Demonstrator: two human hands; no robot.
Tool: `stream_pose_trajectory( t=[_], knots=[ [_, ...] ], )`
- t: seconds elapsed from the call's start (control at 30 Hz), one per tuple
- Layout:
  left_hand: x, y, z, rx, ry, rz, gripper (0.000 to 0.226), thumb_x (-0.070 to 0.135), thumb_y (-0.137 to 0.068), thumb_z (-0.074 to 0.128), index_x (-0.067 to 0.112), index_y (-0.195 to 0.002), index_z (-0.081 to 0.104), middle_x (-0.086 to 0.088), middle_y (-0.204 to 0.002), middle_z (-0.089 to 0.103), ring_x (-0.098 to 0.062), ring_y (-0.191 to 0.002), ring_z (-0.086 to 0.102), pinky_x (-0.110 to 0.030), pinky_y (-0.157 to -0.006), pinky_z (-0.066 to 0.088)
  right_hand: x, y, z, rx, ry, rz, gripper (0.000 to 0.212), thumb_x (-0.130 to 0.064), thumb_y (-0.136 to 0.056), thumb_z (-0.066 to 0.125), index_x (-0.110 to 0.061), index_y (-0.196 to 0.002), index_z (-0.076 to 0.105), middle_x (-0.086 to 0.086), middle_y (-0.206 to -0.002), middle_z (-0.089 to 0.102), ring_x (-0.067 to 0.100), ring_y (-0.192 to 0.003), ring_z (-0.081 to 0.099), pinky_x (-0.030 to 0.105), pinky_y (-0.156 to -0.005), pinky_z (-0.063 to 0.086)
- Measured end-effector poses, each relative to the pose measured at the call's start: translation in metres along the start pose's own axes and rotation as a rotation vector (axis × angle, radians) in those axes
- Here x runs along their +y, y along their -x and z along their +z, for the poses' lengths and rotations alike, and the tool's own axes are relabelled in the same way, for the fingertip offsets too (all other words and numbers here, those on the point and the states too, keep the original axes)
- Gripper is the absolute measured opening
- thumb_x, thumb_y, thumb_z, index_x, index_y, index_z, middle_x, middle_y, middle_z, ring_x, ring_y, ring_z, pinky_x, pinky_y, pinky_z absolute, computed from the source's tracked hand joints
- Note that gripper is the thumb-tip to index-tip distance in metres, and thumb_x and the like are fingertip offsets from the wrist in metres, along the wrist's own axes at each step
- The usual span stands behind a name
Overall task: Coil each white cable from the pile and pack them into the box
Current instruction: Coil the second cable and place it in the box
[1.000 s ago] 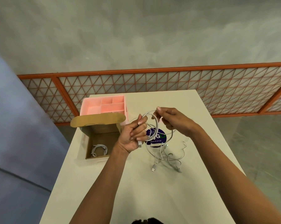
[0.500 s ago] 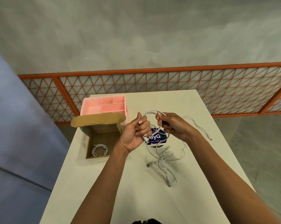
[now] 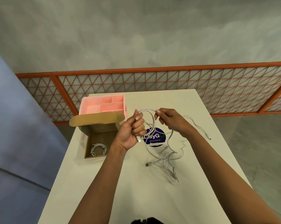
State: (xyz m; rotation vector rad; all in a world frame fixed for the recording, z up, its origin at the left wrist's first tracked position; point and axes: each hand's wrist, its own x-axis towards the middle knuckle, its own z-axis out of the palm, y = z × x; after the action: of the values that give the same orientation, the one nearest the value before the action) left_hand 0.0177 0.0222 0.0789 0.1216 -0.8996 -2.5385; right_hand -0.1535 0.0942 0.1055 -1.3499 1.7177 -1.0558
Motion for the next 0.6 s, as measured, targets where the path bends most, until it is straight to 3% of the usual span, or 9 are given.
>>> stream_pose_trajectory(
  t=[0.07,0.13,0.2,0.27,0.33,0.4,0.5,0.6],
  knots=[
    [0.002,-0.002,0.004,0.037,-0.023,0.054,0.028,0.034,-0.092,0.055,0.01,-0.102,0.067,0.006,-0.043,0.025,-0.005,-0.035,0.018,-0.014,-0.04,0.03,0.008,0.003,0.005,-0.111,0.018,0.053,0.036,-0.035,-0.103,0.035,-0.014,-0.089,0.06,-0.001,-0.061,0.044,0.007,-0.048,0.032,0.018,-0.046,0.03],
    [0.003,-0.002,0.006,0.091,-0.074,0.072,0.043,0.031,-0.099,0.034,0.007,-0.129,0.052,0.006,-0.04,0.034,-0.003,-0.031,0.027,-0.014,-0.043,0.035,0.012,0.01,0.013,-0.22,0.051,0.106,0.036,-0.034,-0.104,0.03,-0.012,-0.093,0.057,0.0,-0.061,0.044,0.01,-0.049,0.034,0.02,-0.044,0.034],
    [0.004,-0.002,0.006,0.119,-0.133,0.108,0.05,0.032,-0.098,0.029,0.007,-0.142,0.036,0.007,-0.042,0.041,-0.002,-0.035,0.038,-0.014,-0.051,0.043,0.015,0.017,0.021,-0.315,0.123,0.166,0.034,-0.032,-0.104,0.028,-0.013,-0.096,0.055,-0.001,-0.063,0.044,0.01,-0.05,0.036,0.02,-0.044,0.035],
    [0.005,-0.005,0.007,0.165,-0.223,0.147,0.056,0.032,-0.095,0.036,0.007,-0.145,0.032,0.008,-0.049,0.051,-0.002,-0.044,0.047,-0.018,-0.061,0.049,0.017,0.022,0.028,-0.38,0.193,0.218,0.026,-0.024,-0.104,0.031,-0.016,-0.095,0.054,-0.006,-0.066,0.045,0.008,-0.053,0.037,0.018,-0.045,0.032],
    [0.006,-0.008,0.006,0.207,-0.25,0.162,0.054,0.03,-0.091,0.041,0.009,-0.14,0.038,0.006,-0.06,0.064,-0.006,-0.058,0.063,-0.032,-0.08,0.057,0.015,0.026,0.031,-0.427,0.249,0.252,0.021,-0.018,-0.102,0.034,-0.016,-0.097,0.054,-0.012,-0.066,0.046,0.006,-0.053,0.038,0.016,-0.047,0.031],
    [0.006,-0.011,0.005,0.237,-0.291,0.159,0.055,0.029,-0.09,0.042,0.011,-0.142,0.035,0.001,-0.077,0.073,-0.013,-0.084,0.071,-0.049,-0.096,0.049,0.01,0.026,0.031,-0.463,0.279,0.255,0.025,-0.024,-0.103,0.033,-0.015,-0.097,0.055,-0.009,-0.067,0.047,0.003,-0.053,0.04,0.013,-0.048,0.033],
    [0.004,-0.014,0.0,0.263,-0.381,0.091,0.055,0.029,-0.097,0.036,0.014,-0.148,0.026,-0.002,-0.097,0.075,-0.019,-0.109,0.065,-0.053,-0.099,0.042,-0.001,0.026,0.027,-0.502,0.387,0.213,0.035,-0.034,-0.103,0.032,-0.017,-0.092,0.06,-0.005,-0.067,0.048,0.004,-0.055,0.043,0.016,-0.054,0.035],
    [0.002,-0.014,-0.006,0.287,-0.472,0.028,0.048,0.028,-0.103,0.028,0.018,-0.15,0.02,-0.002,-0.11,0.072,-0.019,-0.114,0.063,-0.04,-0.086,0.052,-0.012,0.025,0.018,-0.495,0.496,0.131,0.044,-0.035,-0.102,0.033,-0.014,-0.091,0.069,-0.002,-0.065,0.05,0.008,-0.061,0.046,0.02,-0.059,0.036]
  ],
)
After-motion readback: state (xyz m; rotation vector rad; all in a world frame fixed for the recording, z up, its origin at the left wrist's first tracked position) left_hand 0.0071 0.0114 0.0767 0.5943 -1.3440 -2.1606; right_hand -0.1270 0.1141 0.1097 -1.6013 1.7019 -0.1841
